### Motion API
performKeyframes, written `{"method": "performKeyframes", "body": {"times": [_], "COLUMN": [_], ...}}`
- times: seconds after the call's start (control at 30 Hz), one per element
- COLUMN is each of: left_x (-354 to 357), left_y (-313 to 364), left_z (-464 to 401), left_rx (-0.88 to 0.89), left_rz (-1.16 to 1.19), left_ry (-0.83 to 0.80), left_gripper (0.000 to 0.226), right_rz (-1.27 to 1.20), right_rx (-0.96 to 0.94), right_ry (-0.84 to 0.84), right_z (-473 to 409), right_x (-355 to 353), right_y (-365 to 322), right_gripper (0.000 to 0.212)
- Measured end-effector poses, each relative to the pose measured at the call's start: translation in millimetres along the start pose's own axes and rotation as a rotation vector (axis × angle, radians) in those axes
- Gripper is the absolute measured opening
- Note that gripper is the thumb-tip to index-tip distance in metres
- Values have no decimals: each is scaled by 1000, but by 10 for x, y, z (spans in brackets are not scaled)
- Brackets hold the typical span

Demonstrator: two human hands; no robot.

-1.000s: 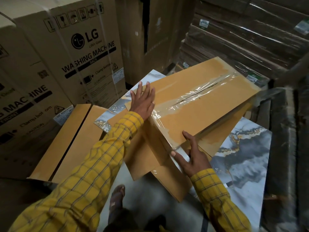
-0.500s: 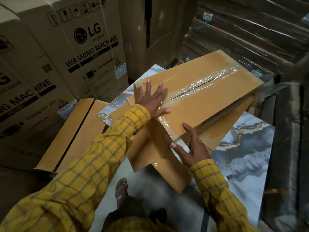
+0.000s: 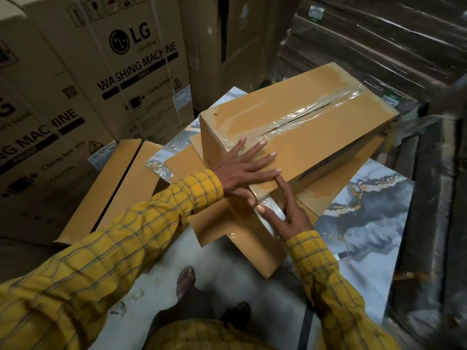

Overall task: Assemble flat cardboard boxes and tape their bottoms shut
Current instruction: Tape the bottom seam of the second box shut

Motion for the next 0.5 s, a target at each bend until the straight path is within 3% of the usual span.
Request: {"method": "performKeyframes", "body": {"times": [0.3,0.5], "left_x": [51,19], "left_y": [-183,-771], "left_z": [53,197], "left_rx": [68,41], "left_rz": [-64,-50], "left_ry": [5,-95], "left_gripper": [70,70], "right_rz": [-237,-242], "right_rx": [-16,-20], "right_ry": [211,222], "right_z": [192,-49], "right_x": [266,698], "right_y": [123,-164], "right_gripper": [75,36]}}
Point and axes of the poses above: each hand's wrist, its own z-axis away from the middle knuckle, its own x-axis out of the palm, y = z × x, the point moved 2 cm from there along -z, towards the middle knuckle, and after that the axes turned 4 degrees about -z, right-handed, at the moved point
